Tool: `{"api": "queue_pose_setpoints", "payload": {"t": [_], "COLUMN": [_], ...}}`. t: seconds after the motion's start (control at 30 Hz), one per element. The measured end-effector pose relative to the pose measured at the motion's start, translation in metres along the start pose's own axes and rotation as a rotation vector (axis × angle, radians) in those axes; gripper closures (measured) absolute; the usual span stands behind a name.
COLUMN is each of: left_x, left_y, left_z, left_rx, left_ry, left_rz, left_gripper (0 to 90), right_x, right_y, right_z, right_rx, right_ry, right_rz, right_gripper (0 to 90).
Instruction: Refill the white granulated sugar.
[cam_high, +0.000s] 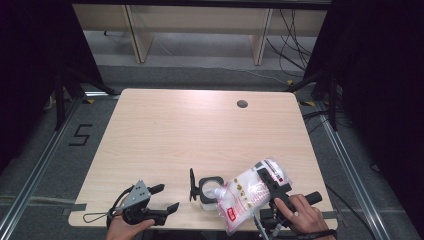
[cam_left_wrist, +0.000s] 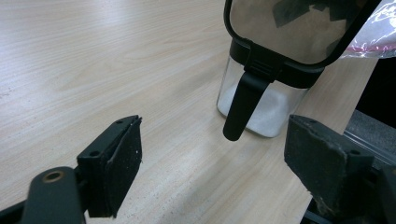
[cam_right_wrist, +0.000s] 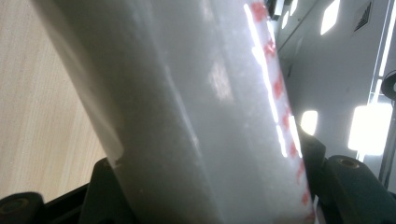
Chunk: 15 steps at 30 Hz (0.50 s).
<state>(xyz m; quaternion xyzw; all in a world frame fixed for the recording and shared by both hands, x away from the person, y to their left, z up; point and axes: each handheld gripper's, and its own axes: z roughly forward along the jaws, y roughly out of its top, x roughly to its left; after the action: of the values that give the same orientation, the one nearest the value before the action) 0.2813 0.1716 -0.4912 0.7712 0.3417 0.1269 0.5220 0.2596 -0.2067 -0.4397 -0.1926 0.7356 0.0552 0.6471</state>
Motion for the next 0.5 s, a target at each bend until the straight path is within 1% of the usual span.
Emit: {"api": "queue_pose_setpoints", "payload": {"t": [0.03,0.07,0.1,0.13,0.17,0.2,0.23,0.27,0.3,0.33,0.37,0.4,0.43,0.47,0.5], "left_x": [0.0001,0.0001,0.0002,0.0002,0.0001,0.0001,0.0001,0.0003,0.0005,0.0006,0.0011,0.0014,0.0013,0.0009,0.001], "left_y": [0.0,0.0,0.0,0.0,0.0,-0.0001,-0.0001,0.0,0.0,0.0,-0.0001,0.0,0.0001,0.0002,0.0002], "left_z": [0.0,0.0,0.0,0.0,-0.0001,-0.0002,-0.0002,-0.0002,-0.0003,-0.0004,-0.0003,-0.0005,-0.0009,-0.0014,-0.0014], "left_rx": [0.0,0.0,0.0,-0.001,-0.001,-0.001,-0.001,-0.002,-0.001,-0.002,-0.002,-0.001,0.001,0.003,0.005], "left_ry": [0.0,0.001,0.0,0.001,0.0,0.001,0.001,0.001,0.002,0.004,0.001,0.002,0.002,0.009,0.007], "left_rz": [0.0,0.0,-0.001,-0.002,-0.002,-0.002,-0.003,-0.003,-0.003,-0.004,-0.003,0.005,0.009,0.008,0.009], "left_gripper": [18.6,18.6,18.6,18.6,18.6,18.6,18.6,18.7,18.6,18.6,18.6,18.6,18.6,18.6,18.7], "right_x": [-0.0008,-0.0001,0.0016,0.0014,0.0039,0.0053,0.0016,0.0032,-0.0002,-0.0017,-0.0011,0.0006,-0.0025,-0.0035,-0.0017], "right_y": [0.0004,0.001,0.0006,0.0008,0.0008,0.0009,0.0011,0.0011,0.0017,0.002,0.0022,0.0024,0.0034,0.0034,0.0032], "right_z": [-0.0005,-0.0017,-0.0007,-0.0007,-0.0021,-0.0022,-0.0008,-0.0011,-0.001,-0.0015,-0.0012,-0.0025,-0.0036,-0.0032,-0.0025], "right_rx": [0.007,0.027,0.01,0.008,0.025,0.029,0.007,0.014,0.007,0.009,-0.003,0.017,0.029,0.017,0.003], "right_ry": [0.011,0.029,0.004,0.004,0.009,0.012,0.003,0.008,0.004,0.005,-0.012,-0.004,0.022,0.014,-0.009], "right_rz": [-0.005,0.007,0.021,0.019,0.052,0.068,0.02,0.044,0.005,-0.012,-0.005,0.018,-0.004,-0.016,0.001], "right_gripper": [43.3,43.3,43.3,43.4,43.4,43.4,43.4,43.4,43.4,43.4,43.4,43.4,43.4,43.4,43.5]}}
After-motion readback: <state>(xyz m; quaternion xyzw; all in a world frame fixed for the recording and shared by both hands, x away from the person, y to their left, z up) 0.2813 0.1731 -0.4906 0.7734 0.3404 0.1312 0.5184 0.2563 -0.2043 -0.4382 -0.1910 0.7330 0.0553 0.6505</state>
